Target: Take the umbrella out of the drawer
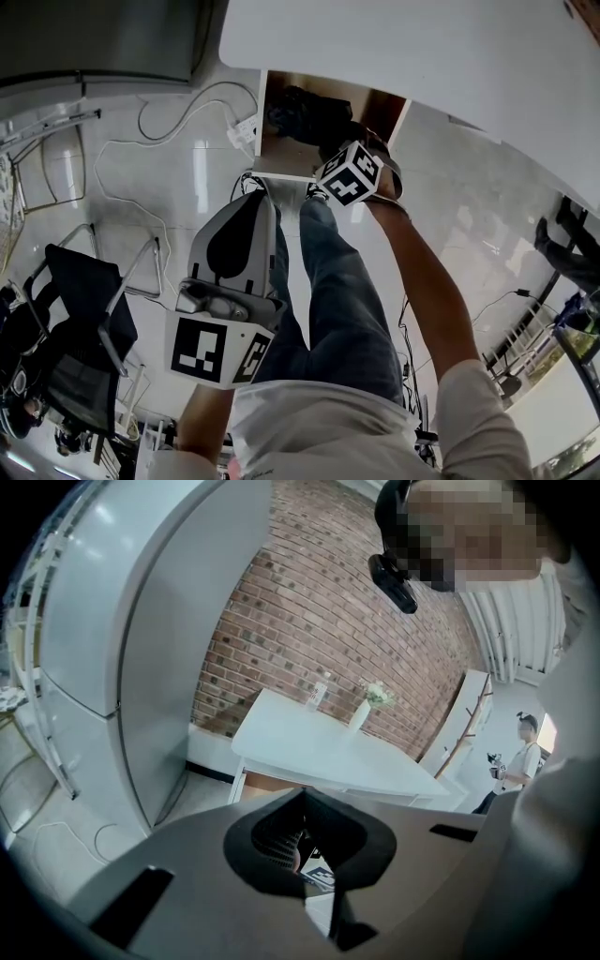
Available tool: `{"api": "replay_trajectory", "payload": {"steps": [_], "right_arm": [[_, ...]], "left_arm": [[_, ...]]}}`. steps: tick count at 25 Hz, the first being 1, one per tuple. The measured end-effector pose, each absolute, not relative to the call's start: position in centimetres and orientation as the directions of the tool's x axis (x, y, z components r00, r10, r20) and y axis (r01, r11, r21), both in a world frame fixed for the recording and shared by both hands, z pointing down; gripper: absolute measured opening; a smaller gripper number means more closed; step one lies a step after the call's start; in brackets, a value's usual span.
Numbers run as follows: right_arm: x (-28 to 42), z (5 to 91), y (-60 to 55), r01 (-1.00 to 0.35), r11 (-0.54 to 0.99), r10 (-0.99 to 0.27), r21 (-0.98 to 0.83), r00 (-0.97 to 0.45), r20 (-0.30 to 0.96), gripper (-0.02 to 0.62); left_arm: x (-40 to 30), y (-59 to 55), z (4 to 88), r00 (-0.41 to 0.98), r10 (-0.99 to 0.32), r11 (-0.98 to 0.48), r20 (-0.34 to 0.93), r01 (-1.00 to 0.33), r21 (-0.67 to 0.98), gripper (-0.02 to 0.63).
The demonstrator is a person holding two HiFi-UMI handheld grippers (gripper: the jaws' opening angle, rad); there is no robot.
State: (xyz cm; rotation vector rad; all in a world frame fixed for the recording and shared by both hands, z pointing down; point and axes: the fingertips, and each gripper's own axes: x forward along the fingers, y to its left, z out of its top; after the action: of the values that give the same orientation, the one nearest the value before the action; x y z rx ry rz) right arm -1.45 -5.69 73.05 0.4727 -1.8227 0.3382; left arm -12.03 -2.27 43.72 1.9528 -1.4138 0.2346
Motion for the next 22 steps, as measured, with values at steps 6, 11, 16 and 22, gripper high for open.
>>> {"api": "replay_trajectory", "payload": {"steps": [6,11,16,22], "right_arm": [[-1.4,71.8,-5.6,-0.478,0.879,-0.152,0.009,-0.263,0.953,0.267],[-1.0,70.7,-5.4,-0.476,0.879,-0.151,0.011,-0.255,0.955,0.267],[-0.9,69.4,-5.5,-0.490,0.872,-0.157,0.005,-0.270,0.950,0.267],[-0.6,67.8,-5.0,-0.481,0.877,-0.165,0.014,-0.274,0.948,0.267]], "left_arm": [[-11.2,-2.2,42.3,0.413,-0.755,-0.180,0.509,-0.877,0.445,0.017],[-11.0,-2.1,40.9,0.422,-0.760,-0.182,0.494,-0.868,0.462,0.017],[-10.7,-2.1,40.2,0.425,-0.764,-0.189,0.486,-0.867,0.461,0.017],[-10.7,-1.6,39.0,0.414,-0.771,-0.182,0.484,-0.871,0.456,0.017]]}}
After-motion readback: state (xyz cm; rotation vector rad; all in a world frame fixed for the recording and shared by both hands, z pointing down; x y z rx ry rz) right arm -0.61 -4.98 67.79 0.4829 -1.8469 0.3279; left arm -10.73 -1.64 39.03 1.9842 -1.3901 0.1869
